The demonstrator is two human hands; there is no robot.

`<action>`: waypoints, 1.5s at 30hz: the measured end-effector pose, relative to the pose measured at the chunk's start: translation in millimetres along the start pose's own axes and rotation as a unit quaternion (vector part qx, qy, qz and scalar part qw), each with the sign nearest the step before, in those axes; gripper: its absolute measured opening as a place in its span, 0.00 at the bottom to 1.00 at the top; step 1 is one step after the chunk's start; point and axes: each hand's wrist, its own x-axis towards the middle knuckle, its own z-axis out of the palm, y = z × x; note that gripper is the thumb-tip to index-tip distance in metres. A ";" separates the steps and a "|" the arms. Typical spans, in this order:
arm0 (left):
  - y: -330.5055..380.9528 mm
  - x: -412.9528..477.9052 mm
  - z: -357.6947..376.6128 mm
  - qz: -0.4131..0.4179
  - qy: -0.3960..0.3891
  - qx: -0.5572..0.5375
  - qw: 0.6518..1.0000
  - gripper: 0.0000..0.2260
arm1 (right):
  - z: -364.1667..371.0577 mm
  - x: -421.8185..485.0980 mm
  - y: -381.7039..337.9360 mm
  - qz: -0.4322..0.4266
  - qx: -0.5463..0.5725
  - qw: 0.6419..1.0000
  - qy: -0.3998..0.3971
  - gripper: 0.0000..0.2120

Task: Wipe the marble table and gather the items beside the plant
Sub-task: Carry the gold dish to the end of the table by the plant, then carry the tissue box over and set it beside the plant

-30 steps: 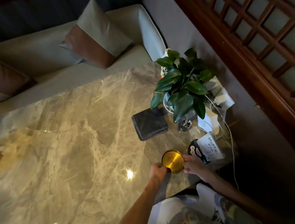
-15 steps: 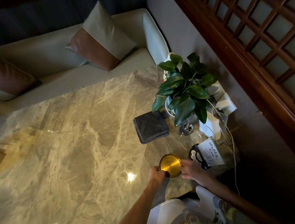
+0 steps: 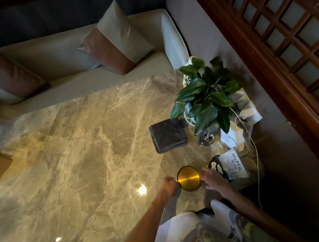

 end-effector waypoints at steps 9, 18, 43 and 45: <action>4.9 -9.7 -117.2 0.047 0.083 -0.148 0.984 0.07 | 31.6 -14.2 -84.3 -0.158 -0.049 0.986 0.003 0.22; -33.2 -55.2 -324.9 0.078 0.254 -0.298 0.917 0.08 | 206.9 -8.9 -230.8 -0.240 -0.135 0.953 -0.130 0.22; -100.4 55.5 -731.5 0.188 0.189 -0.378 0.887 0.20 | 700.7 49.8 -508.5 -0.169 -0.221 0.925 -0.257 0.30; -98.0 63.9 -728.6 0.198 0.205 -0.387 0.877 0.30 | 703.4 52.9 -505.6 -0.153 -0.185 0.926 -0.290 0.29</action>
